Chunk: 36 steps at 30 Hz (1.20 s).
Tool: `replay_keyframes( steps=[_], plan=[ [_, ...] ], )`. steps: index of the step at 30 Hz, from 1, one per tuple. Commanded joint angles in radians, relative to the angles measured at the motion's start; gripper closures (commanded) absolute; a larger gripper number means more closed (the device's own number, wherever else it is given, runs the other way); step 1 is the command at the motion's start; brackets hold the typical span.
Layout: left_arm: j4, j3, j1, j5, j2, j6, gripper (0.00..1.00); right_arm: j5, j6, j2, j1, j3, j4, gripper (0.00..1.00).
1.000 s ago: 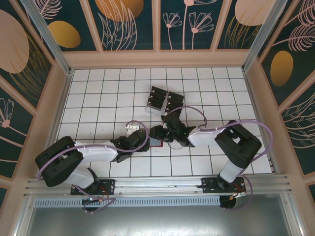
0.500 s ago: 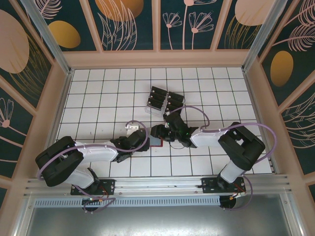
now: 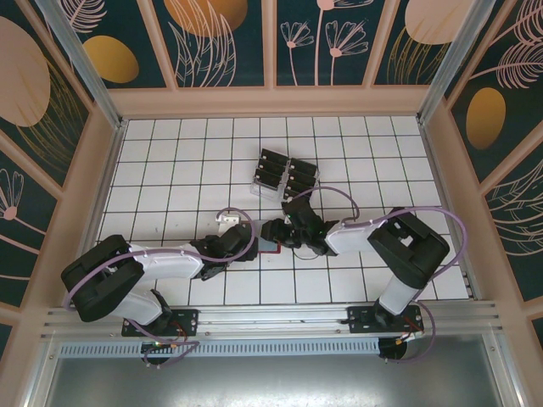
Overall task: Put the credit cards into the card holder
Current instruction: Flip over the card slot in the card holder.
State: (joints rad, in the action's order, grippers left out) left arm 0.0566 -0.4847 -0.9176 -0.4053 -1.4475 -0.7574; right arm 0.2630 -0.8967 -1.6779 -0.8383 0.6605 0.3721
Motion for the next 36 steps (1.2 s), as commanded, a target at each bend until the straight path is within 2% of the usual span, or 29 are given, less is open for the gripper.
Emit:
replay_keyframes(
  steps=[1,8,15,21,30,36],
  plan=[
    [-0.055,0.037,0.014,-0.027,-0.034,-0.018,0.01,0.011,0.017,-0.024,0.001,0.032,0.032,0.57],
    [-0.065,0.04,0.013,-0.034,0.03,-0.032,0.01,0.031,0.036,-0.032,-0.011,0.075,0.017,0.57],
    [-0.16,0.048,0.013,-0.134,0.281,-0.115,0.01,0.028,0.043,-0.031,-0.036,0.14,-0.034,0.57],
    [-0.243,0.045,0.013,-0.196,0.455,-0.158,0.02,0.031,0.061,-0.11,-0.053,0.243,-0.09,0.57],
    [-0.258,0.064,0.013,-0.189,0.492,-0.182,0.01,0.062,0.088,-0.279,-0.065,0.399,-0.158,0.57],
    [-0.24,0.074,0.013,-0.179,0.485,-0.179,0.01,0.07,0.105,-0.261,-0.065,0.422,-0.186,0.57]
  ],
)
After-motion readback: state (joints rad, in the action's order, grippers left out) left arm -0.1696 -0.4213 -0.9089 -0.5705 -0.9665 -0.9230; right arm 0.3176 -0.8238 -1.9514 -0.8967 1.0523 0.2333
